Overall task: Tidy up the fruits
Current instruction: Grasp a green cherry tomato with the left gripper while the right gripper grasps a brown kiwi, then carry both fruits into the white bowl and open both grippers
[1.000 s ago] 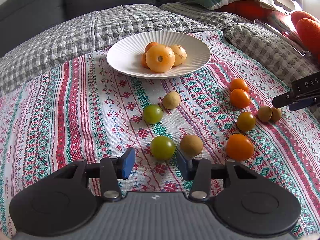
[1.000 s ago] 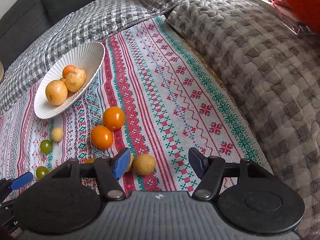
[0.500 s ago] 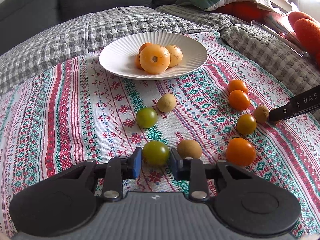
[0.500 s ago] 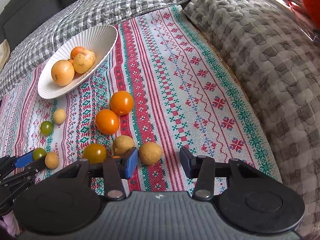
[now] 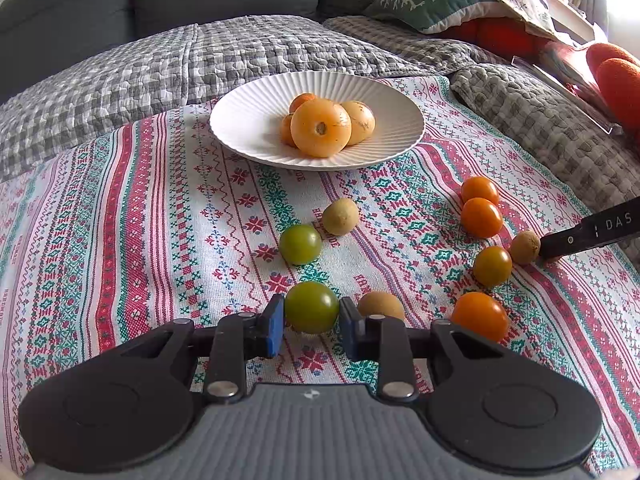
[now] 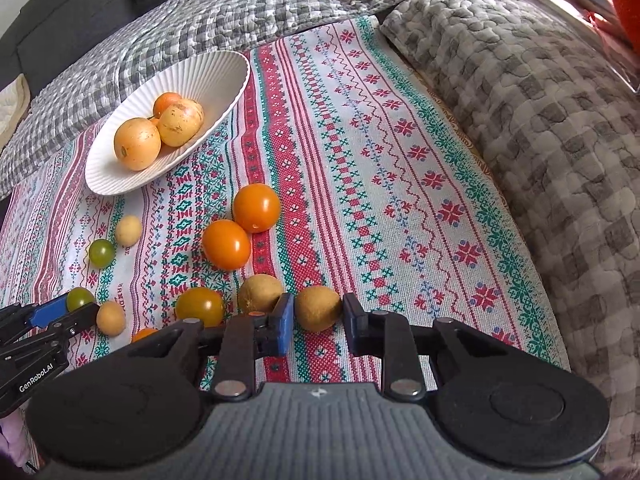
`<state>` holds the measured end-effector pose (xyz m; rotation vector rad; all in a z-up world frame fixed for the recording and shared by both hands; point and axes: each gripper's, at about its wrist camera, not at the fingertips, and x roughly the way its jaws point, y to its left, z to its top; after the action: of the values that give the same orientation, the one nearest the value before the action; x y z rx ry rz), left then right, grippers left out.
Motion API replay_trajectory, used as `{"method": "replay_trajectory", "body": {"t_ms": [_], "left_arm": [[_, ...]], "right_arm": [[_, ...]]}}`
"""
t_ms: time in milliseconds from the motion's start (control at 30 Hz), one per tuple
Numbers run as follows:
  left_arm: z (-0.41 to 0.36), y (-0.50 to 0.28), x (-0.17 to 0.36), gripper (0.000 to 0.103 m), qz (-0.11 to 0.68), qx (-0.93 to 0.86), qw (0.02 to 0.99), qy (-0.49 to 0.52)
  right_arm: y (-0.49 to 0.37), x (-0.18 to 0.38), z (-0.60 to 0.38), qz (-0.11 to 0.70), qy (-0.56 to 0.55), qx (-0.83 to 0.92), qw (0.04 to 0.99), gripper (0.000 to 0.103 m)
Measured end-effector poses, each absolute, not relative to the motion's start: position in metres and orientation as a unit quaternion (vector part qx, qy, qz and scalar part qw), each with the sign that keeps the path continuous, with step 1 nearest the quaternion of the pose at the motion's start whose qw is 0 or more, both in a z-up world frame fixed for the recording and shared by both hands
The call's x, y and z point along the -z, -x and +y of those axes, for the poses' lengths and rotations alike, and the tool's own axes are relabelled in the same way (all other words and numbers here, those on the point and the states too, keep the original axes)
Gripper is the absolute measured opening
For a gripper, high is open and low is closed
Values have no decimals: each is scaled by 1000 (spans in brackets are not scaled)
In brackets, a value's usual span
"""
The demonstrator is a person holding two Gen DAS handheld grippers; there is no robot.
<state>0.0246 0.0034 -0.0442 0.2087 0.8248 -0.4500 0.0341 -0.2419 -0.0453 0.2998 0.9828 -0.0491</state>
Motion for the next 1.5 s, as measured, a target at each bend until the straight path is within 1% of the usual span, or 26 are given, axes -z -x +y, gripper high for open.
{"method": "replay_trajectory", "body": {"t_ms": [400,567,733,967,1233,1500], "left_arm": [[8,-27,31,21,405,206,889,-54],[8,-31,18,21,387,195,899,-65],[8,-48,9,21,384,193,902,-39],[0,-86,0,21,376,188,906,-37],[-7,-135,0,21,380,192,904,-26],[-13,-172,15,21,399,192,896,1]], "right_arm": [[-28,32,-246,441,-171,20,881,23],[-27,26,-249,423,-190,7,886,23],[-32,17,-244,392,-201,-22,898,23],[-47,10,-231,353,-214,-65,909,23],[-77,5,-212,319,-196,-107,921,23],[-101,14,-191,319,-138,-112,931,23]]}}
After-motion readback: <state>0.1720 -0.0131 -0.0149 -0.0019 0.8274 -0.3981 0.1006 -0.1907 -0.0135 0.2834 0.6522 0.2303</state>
